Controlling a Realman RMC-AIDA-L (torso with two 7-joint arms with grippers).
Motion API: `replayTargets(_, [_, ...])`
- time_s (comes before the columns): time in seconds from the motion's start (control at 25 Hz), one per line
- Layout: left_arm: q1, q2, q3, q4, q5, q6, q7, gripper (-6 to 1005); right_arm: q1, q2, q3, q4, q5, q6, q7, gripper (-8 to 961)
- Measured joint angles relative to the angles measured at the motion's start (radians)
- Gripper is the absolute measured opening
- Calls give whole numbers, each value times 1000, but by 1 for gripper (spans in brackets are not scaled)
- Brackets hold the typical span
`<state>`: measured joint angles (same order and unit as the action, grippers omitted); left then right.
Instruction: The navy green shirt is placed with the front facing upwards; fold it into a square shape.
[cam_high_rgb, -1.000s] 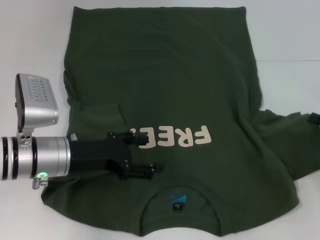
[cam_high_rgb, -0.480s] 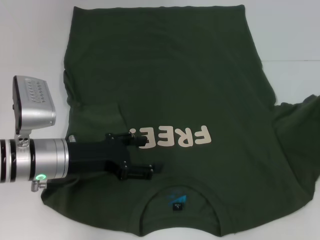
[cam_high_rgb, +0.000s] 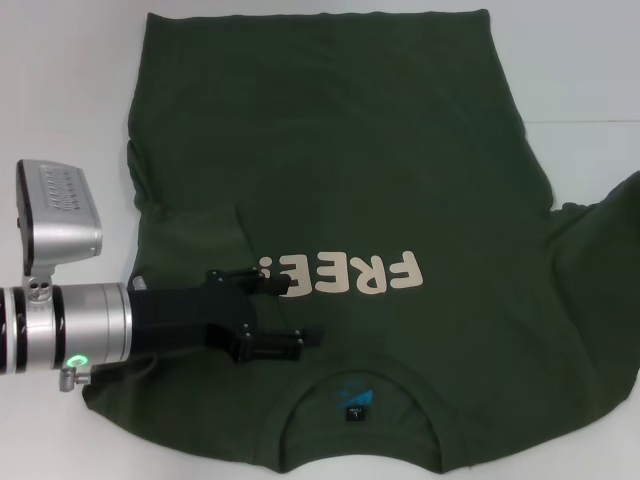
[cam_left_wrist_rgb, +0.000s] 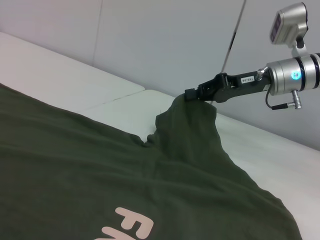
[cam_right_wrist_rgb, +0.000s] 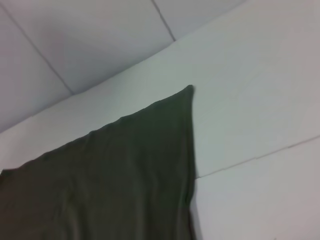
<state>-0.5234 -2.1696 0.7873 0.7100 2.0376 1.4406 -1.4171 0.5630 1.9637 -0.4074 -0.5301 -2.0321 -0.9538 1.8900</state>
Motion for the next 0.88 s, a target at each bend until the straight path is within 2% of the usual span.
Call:
replayTargets(0.28, [0,0,-1,-2,-2,0,-2,886,12,-7,-23,0,0,-9,-1,58])
replayTargets(0.52, [-5,1,0,-3,-2,1,-5,885,28,-6,-60,1,0,-77,5,70])
replayTargets(0.68, [-6,1,0,-3,-5,2,-14,885,58,8,-127,9,0,-120,29,77])
replayTargets(0.88, [-6,2,0,-2,-17,-1,-15,886,123,47,-236,6,0,-132,77,87])
